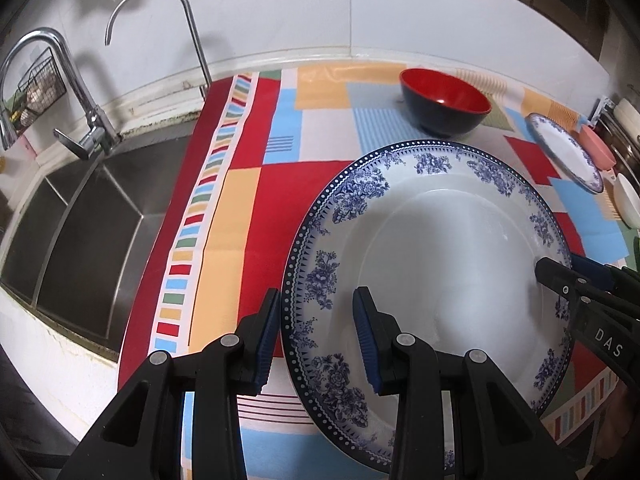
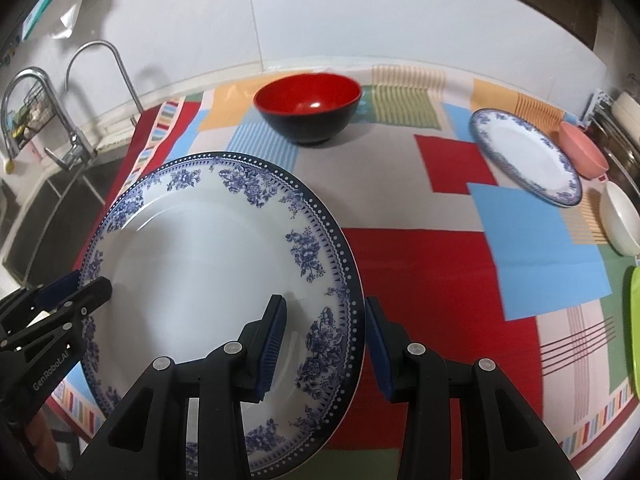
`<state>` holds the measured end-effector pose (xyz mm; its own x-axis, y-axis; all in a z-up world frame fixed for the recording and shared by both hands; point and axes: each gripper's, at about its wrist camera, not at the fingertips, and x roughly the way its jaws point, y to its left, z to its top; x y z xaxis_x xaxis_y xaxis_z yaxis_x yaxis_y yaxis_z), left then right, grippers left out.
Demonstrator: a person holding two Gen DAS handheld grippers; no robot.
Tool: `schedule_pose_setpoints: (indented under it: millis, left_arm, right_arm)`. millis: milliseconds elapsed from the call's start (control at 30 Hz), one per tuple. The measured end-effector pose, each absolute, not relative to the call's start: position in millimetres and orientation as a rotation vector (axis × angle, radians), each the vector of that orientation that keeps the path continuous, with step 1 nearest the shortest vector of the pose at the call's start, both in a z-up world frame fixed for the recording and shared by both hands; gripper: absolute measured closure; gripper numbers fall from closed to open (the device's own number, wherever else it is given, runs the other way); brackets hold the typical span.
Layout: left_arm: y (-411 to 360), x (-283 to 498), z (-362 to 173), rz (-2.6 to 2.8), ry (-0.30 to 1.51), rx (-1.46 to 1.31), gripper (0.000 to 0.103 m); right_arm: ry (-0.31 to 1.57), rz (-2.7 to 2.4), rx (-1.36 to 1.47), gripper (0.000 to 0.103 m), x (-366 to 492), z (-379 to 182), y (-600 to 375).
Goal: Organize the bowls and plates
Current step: 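Carry the blue-and-white plate with both grippers toward the red-and-black bowl, then lower the blue-and-white plate onto the tablecloth and open both grippers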
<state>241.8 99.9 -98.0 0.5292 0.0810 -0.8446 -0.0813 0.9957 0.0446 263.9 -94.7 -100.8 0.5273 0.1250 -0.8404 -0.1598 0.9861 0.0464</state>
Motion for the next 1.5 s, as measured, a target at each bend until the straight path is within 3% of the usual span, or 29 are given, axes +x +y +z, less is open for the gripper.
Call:
schedule_pose_setpoints:
  millis: [1167,1267,1500]
  left_arm:
    - [115.2,263.2,-131.1,0.071,1.125,-0.031,0.066]
    - [115.7,262.6,-130.8,0.063,1.125,-0.035,0.063]
    - [113.8,253.8,-111.2,0.034,1.067,-0.009,0.042]
  right_arm:
    - [1.096,0.142,-0.053,0.062,286.8,-137.7,-74.9]
    - [1.090,0.138,-0.050,0.062,285.7,-137.5,-75.0]
    - [1.070,0.129,-0.024,0.054,278.5,-130.5,-77.4]
